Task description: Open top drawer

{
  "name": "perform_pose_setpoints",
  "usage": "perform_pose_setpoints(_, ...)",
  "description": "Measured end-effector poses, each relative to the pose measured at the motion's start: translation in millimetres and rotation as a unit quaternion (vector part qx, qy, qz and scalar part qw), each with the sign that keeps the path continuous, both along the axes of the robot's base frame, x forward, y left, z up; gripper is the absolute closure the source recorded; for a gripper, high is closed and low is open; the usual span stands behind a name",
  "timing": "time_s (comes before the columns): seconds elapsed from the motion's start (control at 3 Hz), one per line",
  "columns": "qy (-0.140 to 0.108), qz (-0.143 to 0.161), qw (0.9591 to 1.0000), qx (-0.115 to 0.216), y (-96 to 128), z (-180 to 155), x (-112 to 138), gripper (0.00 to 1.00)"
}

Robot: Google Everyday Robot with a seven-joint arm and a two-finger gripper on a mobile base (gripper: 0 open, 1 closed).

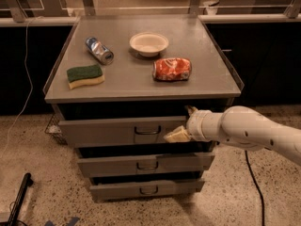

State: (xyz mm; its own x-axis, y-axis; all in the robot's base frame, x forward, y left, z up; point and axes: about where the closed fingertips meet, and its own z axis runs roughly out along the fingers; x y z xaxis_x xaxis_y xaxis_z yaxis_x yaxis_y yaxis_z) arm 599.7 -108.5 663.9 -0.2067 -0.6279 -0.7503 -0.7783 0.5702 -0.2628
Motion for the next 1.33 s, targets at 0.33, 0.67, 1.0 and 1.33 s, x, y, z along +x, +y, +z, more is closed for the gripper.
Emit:
perform_pose_setpoints(0.33,0.0,0.0,1.0,0.0,0.0,0.0,0.0,0.49)
perform_pose_setpoints(0.67,0.0,0.0,1.0,0.0,0.1,0.0,0.0,0.8)
perform_pose_setpoints(1.0,0.0,0.0,1.0,0.0,0.1,0.0,0.0,1.0)
perform_pose_setpoints(1.33,0.0,0.0,1.0,0.0,0.0,5.7,0.0,1.0)
